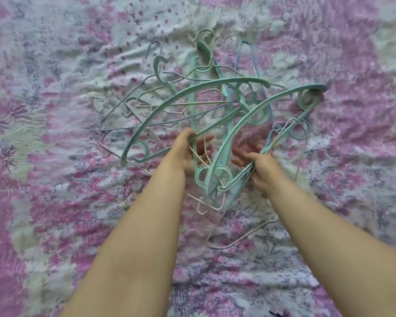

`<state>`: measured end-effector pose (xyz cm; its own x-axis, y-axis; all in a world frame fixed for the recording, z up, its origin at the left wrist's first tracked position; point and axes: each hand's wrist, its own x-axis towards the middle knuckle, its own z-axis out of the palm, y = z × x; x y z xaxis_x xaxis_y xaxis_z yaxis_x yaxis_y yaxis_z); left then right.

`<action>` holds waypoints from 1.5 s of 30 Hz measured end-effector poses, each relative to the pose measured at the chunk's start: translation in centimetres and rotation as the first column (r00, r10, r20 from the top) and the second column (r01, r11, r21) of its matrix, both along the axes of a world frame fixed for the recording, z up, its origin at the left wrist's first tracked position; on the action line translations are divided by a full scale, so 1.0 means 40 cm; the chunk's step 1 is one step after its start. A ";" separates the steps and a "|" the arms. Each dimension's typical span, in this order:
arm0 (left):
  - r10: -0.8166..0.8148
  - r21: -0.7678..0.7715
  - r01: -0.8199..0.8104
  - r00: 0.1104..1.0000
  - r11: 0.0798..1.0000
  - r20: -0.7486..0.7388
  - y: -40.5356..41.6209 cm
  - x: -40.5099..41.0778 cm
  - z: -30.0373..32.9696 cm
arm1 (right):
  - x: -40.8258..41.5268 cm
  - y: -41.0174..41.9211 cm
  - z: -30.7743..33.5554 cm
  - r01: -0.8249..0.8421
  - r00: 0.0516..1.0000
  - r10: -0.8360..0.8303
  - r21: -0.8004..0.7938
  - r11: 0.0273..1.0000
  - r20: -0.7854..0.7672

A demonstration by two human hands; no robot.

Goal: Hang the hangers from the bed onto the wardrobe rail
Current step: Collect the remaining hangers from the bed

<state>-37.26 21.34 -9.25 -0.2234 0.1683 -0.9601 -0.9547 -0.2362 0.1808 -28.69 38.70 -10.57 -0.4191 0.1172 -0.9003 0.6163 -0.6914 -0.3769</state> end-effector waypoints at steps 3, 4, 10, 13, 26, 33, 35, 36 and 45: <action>0.082 -0.045 -0.084 0.995 0.995 -0.051 0.020 0.045 0.026 | 0.027 -0.024 0.030 -0.099 0.995 0.100 -0.081 0.992 0.016; 0.129 -0.066 -0.133 0.989 0.989 -0.070 0.020 0.065 0.034 | 0.037 -0.032 0.043 -0.106 0.994 0.107 -0.099 0.989 0.007; 0.333 0.030 -0.332 0.937 0.943 -0.105 -0.027 0.213 0.114 | 0.113 -0.070 0.131 -0.273 0.960 0.275 0.052 0.961 -0.045; 0.413 0.103 -0.405 0.908 0.908 -0.073 -0.041 0.300 0.170 | 0.161 -0.102 0.174 -0.313 0.944 0.320 0.085 0.946 -0.079; 0.669 0.085 -0.664 0.740 0.743 -0.073 -0.145 0.606 0.454 | 0.377 -0.167 0.451 -0.594 0.766 0.642 0.370 0.714 -0.009; 0.677 0.125 -0.667 0.710 0.735 -0.195 -0.165 0.732 0.608 | 0.490 -0.170 0.585 -0.504 0.860 0.489 -0.091 0.859 -0.147; 0.772 0.162 -0.761 0.586 0.629 -0.244 -0.165 0.771 0.643 | 0.523 -0.146 0.603 -0.474 0.876 0.461 -0.075 0.877 -0.143; 0.774 0.129 -0.775 0.573 0.619 -0.271 -0.175 0.791 0.651 | 0.536 -0.129 0.611 -0.470 0.877 0.461 -0.044 0.881 -0.131; 0.382 -0.162 -0.438 0.878 0.884 -0.286 -0.296 0.918 0.682 | 0.525 -0.016 0.734 -0.585 0.789 0.602 0.149 0.797 -0.124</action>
